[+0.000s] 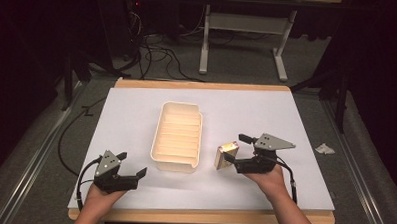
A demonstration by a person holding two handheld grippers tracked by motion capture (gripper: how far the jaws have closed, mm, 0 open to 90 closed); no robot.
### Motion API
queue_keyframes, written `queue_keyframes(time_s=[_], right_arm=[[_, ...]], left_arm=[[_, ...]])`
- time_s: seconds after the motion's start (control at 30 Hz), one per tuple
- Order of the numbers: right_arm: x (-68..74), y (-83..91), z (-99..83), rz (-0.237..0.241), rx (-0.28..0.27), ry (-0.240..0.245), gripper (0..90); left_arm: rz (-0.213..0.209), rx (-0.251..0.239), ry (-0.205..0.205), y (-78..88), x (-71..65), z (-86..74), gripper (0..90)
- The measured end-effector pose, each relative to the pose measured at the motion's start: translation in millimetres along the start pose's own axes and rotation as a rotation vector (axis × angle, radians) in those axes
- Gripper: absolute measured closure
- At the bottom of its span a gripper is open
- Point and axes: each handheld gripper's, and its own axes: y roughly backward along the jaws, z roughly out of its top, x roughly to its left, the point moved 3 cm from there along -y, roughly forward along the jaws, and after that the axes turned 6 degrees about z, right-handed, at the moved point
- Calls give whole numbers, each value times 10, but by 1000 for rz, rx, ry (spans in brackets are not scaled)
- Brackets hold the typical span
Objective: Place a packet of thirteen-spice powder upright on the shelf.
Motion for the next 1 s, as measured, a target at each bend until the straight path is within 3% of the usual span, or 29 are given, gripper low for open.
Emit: queue_keyframes(time_s=[0.33, 1.0], right_arm=[[-16, -85, -120, 37, 43, -1, 148], [-80, -141, -185, 71, 26, -10, 188]], left_arm=[[-2, 8, 3, -11, -21, -21, 101], [-6, 26, -10, -21, -42, -57, 106]])
